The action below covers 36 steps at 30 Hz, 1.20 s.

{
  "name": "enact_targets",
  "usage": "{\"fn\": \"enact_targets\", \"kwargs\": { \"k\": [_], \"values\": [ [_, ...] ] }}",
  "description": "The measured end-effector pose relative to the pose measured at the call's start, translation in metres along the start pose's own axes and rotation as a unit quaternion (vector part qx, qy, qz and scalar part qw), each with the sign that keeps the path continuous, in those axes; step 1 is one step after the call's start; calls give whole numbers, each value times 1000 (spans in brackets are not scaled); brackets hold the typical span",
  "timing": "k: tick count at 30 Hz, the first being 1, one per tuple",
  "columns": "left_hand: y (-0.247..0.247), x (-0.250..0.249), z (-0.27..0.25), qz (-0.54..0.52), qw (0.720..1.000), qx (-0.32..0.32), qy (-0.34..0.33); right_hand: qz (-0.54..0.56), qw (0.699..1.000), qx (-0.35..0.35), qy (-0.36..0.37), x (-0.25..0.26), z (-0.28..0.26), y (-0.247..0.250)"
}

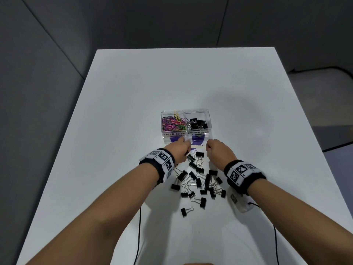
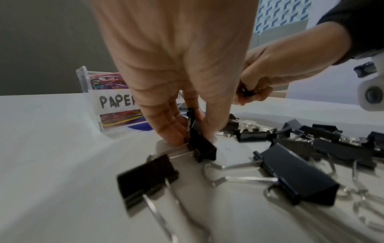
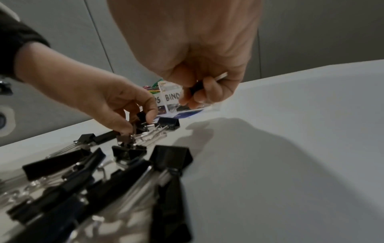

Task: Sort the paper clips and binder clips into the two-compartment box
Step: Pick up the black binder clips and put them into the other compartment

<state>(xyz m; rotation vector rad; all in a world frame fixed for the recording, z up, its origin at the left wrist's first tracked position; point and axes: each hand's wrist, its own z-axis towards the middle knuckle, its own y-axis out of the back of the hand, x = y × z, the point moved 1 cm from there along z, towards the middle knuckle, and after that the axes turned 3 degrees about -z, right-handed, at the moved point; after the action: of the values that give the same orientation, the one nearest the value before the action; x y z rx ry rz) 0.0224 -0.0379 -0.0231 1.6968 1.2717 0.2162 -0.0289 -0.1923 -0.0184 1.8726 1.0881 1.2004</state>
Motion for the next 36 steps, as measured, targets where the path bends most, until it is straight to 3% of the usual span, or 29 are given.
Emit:
{"fn": "enact_targets", "kwargs": {
  "k": [6,11,20,24,29,36],
  "values": [
    [6,-5,5,3,999,35,16,-97,994,50,21,14,-5,-13],
    [11,-7,4,15,998,52,13,-69,995,69,14,19,0,-15],
    [12,4,-16,-36,999,8,-4,-87,993,71,-31,15,-4,-10],
    [15,13,-24,-88,996,-15,19,-101,992,68,-37,14,-5,-1],
    [21,27,-33,-76,993,-45,73,-127,990,55,-31,18,-3,5],
    [24,38,-51,-3,993,-6,120,-193,976,96,-35,30,2,5]
  ]
}}
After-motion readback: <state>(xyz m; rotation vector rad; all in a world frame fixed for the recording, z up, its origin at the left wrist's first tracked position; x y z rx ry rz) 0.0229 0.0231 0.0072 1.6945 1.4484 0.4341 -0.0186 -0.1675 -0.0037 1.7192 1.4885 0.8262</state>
